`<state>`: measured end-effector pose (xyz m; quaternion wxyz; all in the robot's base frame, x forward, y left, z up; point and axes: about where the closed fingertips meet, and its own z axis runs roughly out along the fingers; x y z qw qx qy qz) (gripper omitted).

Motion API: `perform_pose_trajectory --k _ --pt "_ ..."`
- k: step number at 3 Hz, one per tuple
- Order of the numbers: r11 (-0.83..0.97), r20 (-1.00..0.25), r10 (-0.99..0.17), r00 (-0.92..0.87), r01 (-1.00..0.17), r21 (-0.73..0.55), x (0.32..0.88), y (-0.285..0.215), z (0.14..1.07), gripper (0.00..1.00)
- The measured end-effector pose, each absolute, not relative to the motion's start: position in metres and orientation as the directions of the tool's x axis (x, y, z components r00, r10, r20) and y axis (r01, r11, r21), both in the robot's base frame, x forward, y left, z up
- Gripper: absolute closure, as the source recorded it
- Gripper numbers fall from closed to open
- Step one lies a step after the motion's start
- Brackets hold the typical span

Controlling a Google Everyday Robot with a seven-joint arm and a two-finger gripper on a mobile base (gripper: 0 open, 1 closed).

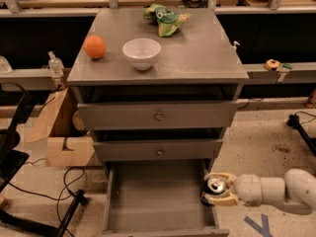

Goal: Pick pepsi can from bottom drawer and place on counter

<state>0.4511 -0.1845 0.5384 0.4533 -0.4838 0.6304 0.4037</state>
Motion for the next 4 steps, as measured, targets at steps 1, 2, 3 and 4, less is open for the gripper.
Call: perform_pose_trajectory --k 1,2,3,4 --pt "0.184 -0.975 -0.212 -0.068 -0.982 0.029 0.439 -0.174 0.616 1.0" --pt "0.188 -0.975 -0.212 -0.069 -0.982 0.028 0.44 -0.175 0.619 1.0" --pt "0.232 -0.975 -0.212 -0.072 -0.973 0.021 0.454 -0.189 0.66 1.0" --pt "0.317 -0.964 -0.237 -0.117 -0.948 0.037 0.481 -0.217 0.766 1.0"
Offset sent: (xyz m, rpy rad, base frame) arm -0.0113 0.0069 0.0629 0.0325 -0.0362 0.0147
